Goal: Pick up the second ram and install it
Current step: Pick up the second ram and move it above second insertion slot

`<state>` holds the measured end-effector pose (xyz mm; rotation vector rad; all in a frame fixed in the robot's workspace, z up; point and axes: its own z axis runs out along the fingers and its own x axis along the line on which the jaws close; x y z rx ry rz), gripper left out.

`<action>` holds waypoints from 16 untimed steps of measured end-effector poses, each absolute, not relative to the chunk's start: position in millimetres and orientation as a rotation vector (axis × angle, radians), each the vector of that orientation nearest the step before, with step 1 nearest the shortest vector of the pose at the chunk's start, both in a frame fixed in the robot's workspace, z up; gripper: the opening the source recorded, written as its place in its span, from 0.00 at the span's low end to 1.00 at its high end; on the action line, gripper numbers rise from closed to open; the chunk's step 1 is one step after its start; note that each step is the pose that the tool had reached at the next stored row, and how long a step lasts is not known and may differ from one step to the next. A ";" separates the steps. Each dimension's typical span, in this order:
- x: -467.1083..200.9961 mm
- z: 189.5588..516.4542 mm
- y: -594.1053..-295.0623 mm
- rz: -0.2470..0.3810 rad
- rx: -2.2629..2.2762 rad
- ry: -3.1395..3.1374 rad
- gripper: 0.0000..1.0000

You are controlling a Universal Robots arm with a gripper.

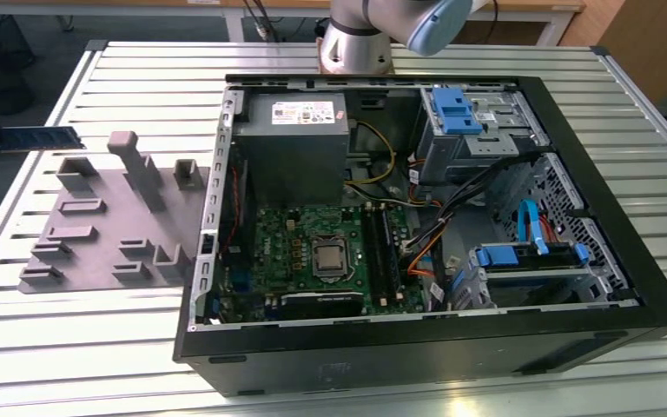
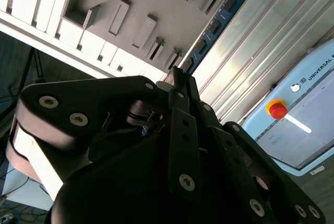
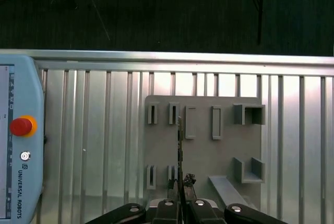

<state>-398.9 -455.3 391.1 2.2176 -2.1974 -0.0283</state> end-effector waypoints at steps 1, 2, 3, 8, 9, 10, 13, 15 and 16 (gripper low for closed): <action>-398.7 391.1 -455.4 -0.028 2.218 -2.198 0.14; -398.4 391.2 -455.4 -0.028 2.218 -2.197 0.14; -398.2 391.2 -455.4 -0.028 2.218 -2.197 0.14; -397.1 391.2 -455.4 -0.028 2.218 -2.197 0.14; -396.9 391.2 -455.3 -0.028 2.218 -2.197 0.14; -396.9 391.2 -455.3 -0.028 2.218 -2.197 0.14; -396.1 391.2 -455.3 -0.028 2.218 -2.197 0.14; -395.8 391.1 -455.4 -0.028 2.218 -2.197 0.14; -395.5 391.2 -455.3 -0.028 2.218 -2.197 0.14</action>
